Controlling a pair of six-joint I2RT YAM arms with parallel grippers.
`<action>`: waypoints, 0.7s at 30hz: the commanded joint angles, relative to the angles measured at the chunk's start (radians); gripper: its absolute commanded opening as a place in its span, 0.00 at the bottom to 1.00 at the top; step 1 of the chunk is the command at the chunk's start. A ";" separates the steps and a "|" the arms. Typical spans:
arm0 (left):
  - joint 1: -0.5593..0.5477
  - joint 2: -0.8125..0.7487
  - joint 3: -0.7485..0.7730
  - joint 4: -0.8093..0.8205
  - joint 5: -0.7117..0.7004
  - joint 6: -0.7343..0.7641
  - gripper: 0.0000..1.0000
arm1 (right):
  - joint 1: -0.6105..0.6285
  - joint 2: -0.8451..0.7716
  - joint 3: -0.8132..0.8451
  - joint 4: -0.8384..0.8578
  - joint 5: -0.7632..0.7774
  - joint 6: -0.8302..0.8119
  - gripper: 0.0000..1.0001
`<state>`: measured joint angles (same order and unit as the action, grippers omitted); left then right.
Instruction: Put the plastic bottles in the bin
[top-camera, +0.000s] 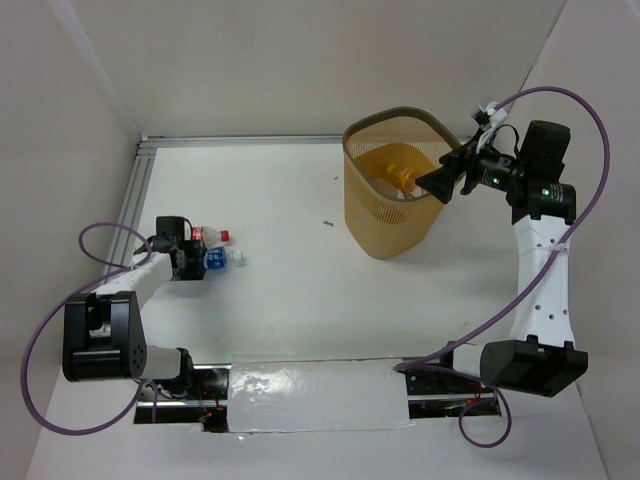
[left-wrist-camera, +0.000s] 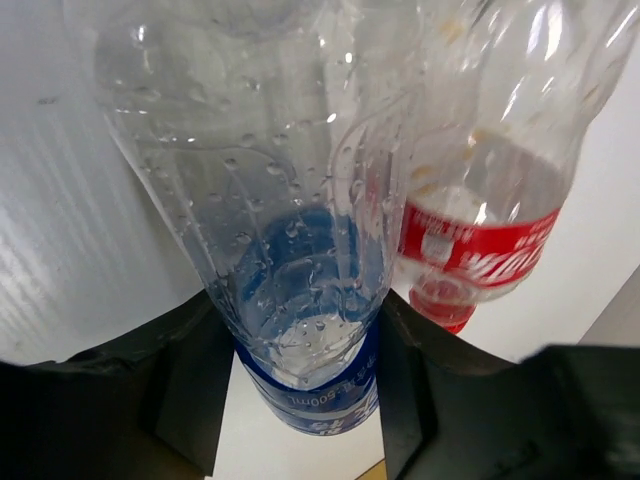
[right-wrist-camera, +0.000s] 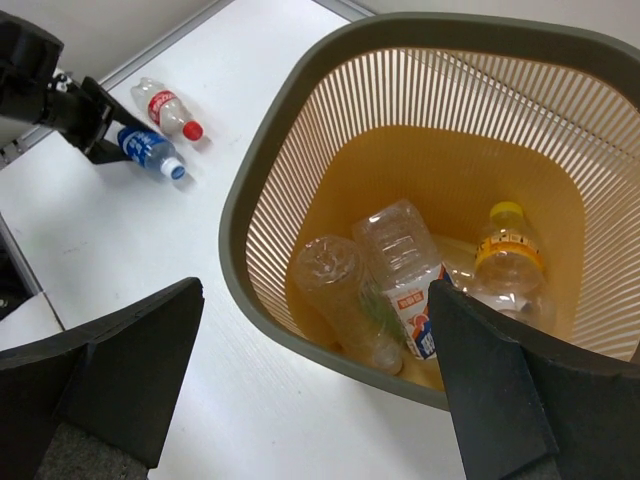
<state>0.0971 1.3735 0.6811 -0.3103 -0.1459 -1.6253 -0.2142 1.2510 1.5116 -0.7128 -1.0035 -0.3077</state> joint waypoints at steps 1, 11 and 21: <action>-0.054 -0.074 -0.061 -0.036 -0.001 0.034 0.52 | -0.004 -0.033 -0.004 0.026 -0.047 0.013 1.00; -0.308 -0.473 -0.031 -0.254 0.100 0.071 0.06 | -0.004 -0.042 -0.004 0.046 -0.066 -0.008 1.00; -0.496 -0.269 0.475 0.062 0.177 0.358 0.00 | -0.013 -0.070 -0.050 0.044 -0.046 -0.116 0.00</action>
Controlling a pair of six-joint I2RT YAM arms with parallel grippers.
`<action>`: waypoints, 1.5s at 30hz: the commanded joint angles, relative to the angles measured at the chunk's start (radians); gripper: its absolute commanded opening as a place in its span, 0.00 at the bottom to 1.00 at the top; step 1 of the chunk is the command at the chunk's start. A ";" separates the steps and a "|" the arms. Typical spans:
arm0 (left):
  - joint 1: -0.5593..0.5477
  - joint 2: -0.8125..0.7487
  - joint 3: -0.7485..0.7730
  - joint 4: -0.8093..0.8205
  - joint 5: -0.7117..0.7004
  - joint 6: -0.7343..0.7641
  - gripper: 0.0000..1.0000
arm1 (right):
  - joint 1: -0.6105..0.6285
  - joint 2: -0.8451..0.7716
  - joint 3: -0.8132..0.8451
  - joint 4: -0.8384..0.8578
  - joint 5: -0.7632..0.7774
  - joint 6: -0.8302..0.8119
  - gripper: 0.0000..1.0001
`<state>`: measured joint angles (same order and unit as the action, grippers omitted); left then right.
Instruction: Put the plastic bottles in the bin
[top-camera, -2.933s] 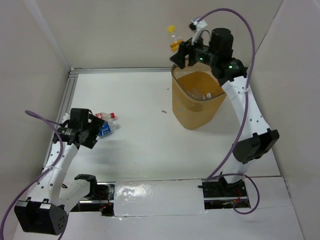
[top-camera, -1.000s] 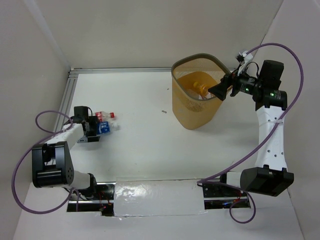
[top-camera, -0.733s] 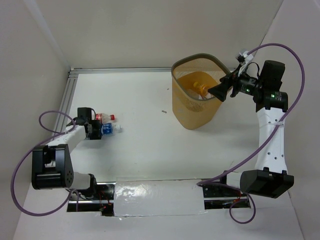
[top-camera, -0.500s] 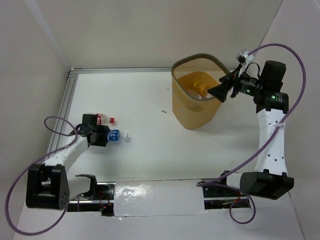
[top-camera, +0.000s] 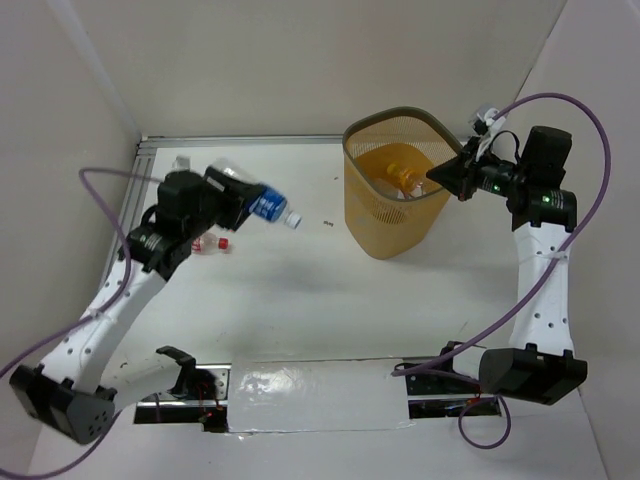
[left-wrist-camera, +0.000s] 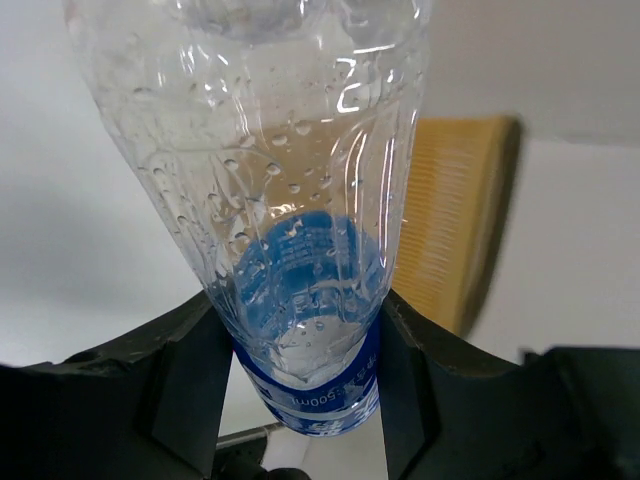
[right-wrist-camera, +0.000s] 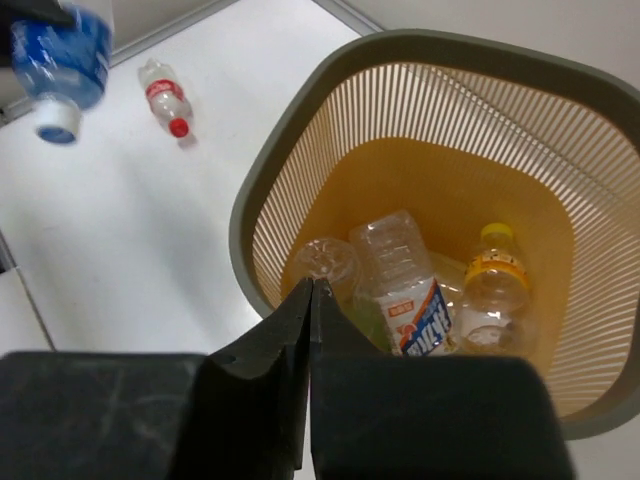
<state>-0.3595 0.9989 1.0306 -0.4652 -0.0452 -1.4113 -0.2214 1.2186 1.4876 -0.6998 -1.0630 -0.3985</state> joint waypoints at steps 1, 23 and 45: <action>-0.051 0.154 0.240 0.315 0.131 0.206 0.00 | -0.006 -0.048 -0.026 0.031 0.027 -0.037 0.00; -0.361 1.067 1.298 0.283 -0.073 0.727 0.54 | -0.024 -0.249 -0.158 0.033 0.130 -0.037 0.47; -0.291 0.537 0.839 0.289 -0.235 0.885 1.00 | 0.466 -0.052 -0.018 0.016 0.387 -0.158 1.00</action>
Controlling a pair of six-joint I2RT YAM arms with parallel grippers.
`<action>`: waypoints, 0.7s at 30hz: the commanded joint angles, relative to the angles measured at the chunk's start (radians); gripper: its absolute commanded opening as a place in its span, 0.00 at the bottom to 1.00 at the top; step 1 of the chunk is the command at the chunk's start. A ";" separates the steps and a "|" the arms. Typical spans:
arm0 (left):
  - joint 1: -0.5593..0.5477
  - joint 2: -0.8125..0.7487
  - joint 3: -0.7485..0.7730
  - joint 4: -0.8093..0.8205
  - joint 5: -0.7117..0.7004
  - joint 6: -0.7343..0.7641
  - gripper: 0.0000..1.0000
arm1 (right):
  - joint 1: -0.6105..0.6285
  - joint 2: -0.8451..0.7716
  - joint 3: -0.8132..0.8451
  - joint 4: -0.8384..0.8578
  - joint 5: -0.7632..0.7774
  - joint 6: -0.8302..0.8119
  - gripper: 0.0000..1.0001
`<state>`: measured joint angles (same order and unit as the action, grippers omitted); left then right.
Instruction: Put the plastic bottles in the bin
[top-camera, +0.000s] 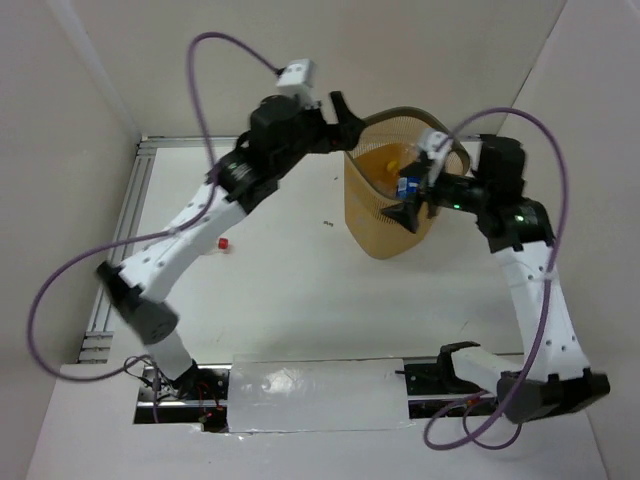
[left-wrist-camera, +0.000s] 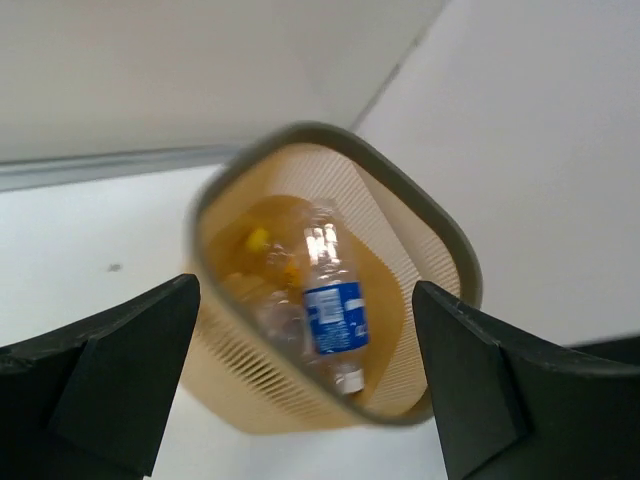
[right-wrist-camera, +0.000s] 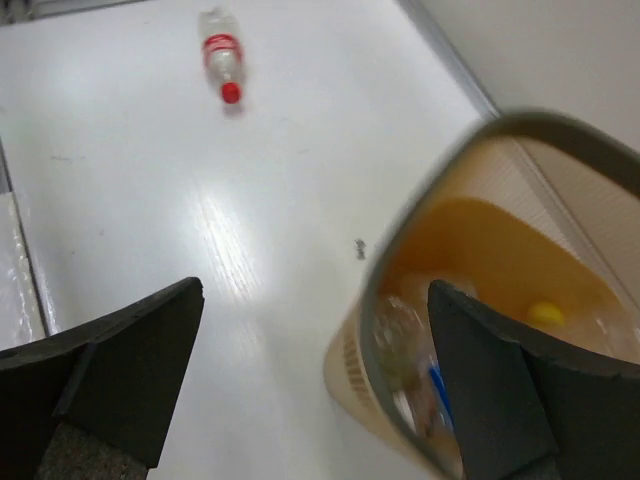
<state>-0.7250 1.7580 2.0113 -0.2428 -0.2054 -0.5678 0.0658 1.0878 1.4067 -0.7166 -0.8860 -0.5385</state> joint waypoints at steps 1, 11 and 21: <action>0.093 -0.377 -0.233 0.066 -0.092 0.031 1.00 | 0.251 0.101 0.063 0.060 0.257 -0.018 1.00; 0.213 -1.162 -0.930 -0.350 -0.339 -0.188 1.00 | 0.747 0.582 0.227 0.204 0.536 0.115 1.00; 0.246 -1.361 -0.916 -0.742 -0.414 -0.331 1.00 | 0.874 1.176 0.714 0.204 0.559 0.316 1.00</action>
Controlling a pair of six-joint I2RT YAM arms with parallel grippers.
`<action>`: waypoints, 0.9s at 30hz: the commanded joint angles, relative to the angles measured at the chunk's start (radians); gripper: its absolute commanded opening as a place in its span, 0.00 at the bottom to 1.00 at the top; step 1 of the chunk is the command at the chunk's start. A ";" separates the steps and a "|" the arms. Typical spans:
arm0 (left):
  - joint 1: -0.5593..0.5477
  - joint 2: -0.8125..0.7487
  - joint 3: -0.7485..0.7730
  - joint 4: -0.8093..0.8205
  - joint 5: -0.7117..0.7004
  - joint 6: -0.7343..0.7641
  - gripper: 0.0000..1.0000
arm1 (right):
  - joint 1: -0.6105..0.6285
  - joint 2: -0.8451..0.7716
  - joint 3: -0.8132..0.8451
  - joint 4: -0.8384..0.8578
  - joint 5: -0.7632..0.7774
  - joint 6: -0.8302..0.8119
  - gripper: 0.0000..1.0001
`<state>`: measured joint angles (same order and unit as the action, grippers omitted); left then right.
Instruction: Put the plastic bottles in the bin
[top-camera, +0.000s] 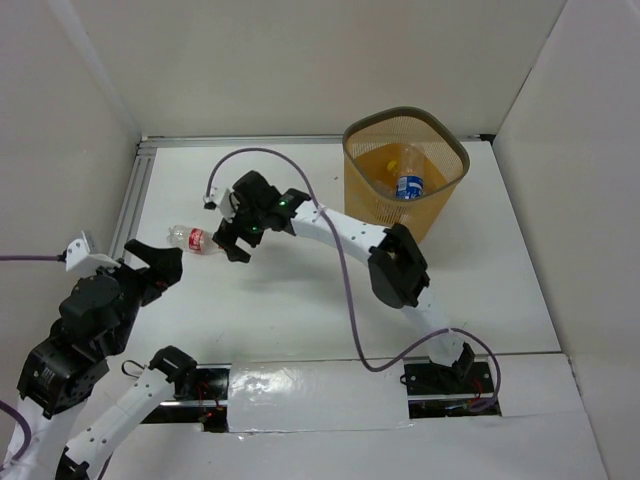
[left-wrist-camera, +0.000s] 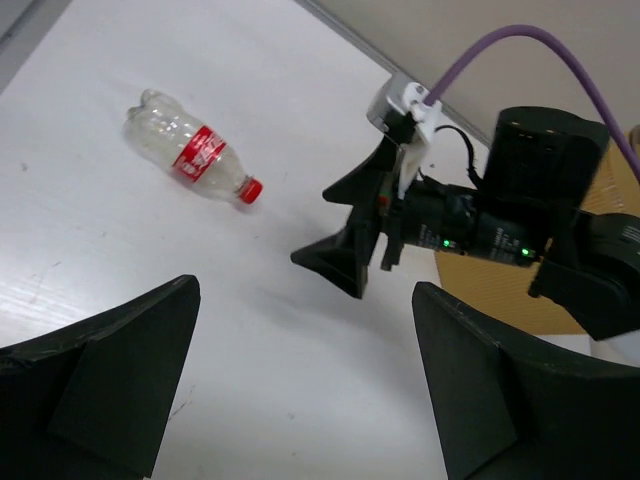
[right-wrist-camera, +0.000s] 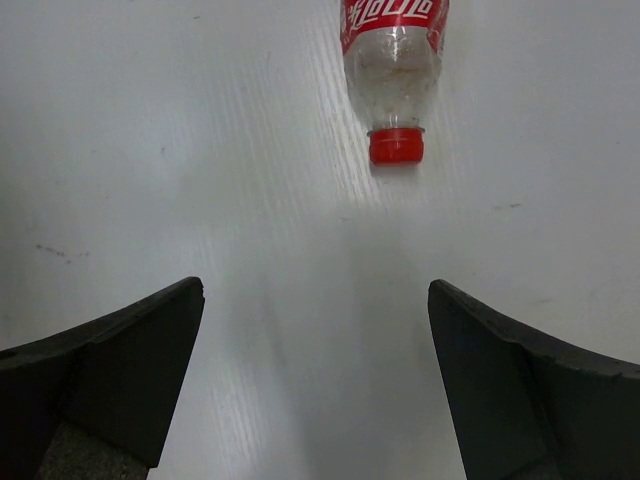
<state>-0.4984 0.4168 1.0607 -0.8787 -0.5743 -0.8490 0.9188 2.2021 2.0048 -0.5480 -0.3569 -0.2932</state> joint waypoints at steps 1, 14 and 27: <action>0.020 -0.029 0.047 -0.129 -0.036 -0.050 1.00 | 0.041 0.095 0.149 0.036 0.042 0.071 1.00; 0.121 -0.058 0.028 -0.140 0.117 -0.018 1.00 | 0.069 0.321 0.271 0.112 0.170 0.091 1.00; 0.149 -0.039 0.048 -0.140 0.182 0.011 1.00 | 0.026 0.429 0.311 0.232 0.087 0.052 1.00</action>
<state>-0.3569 0.3714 1.0813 -1.0332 -0.4198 -0.8661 0.9707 2.6083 2.2787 -0.3981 -0.2169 -0.2264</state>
